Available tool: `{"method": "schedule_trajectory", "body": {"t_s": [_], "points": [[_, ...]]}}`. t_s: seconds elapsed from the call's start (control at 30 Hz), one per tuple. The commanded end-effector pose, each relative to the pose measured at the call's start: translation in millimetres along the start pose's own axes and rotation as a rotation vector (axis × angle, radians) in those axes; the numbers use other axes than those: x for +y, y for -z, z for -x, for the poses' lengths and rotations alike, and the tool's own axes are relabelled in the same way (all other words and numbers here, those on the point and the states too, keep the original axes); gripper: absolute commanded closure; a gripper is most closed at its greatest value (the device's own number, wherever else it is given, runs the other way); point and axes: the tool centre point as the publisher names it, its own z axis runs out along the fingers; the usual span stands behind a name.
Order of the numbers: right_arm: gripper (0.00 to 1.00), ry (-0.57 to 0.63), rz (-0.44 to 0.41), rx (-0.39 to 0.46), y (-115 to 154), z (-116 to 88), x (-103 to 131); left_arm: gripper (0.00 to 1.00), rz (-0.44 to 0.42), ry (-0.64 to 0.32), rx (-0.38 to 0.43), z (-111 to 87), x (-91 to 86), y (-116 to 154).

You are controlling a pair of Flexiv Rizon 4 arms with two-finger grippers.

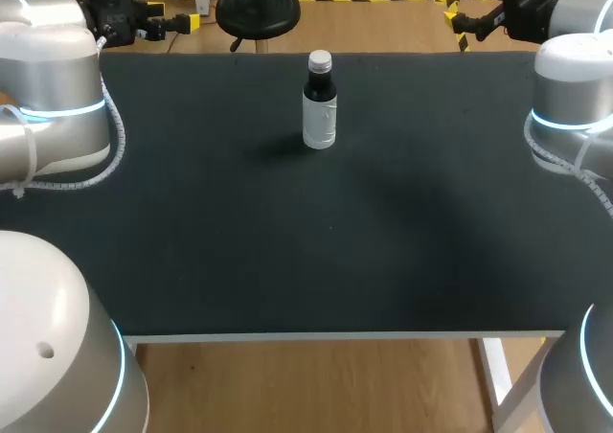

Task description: Unscrew the bottle cap

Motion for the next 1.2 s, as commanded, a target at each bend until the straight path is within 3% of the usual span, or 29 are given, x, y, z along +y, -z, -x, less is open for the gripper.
{"method": "schedule_trajectory", "body": {"t_s": [0.03,0.7,1.2], "points": [[0.00,0.000,-0.001,0.000,0,0,0,0.00,0.000,0.001,0.001,0.1,-0.2,0],[0.00,0.000,-0.001,0.000,0,0,0,0.00,0.000,0.001,0.001,0.1,-0.2,0],[0.00,0.000,-0.001,0.000,0,0,0,0.00,-0.118,-0.189,0.326,-34.3,21.8,-30]]}}
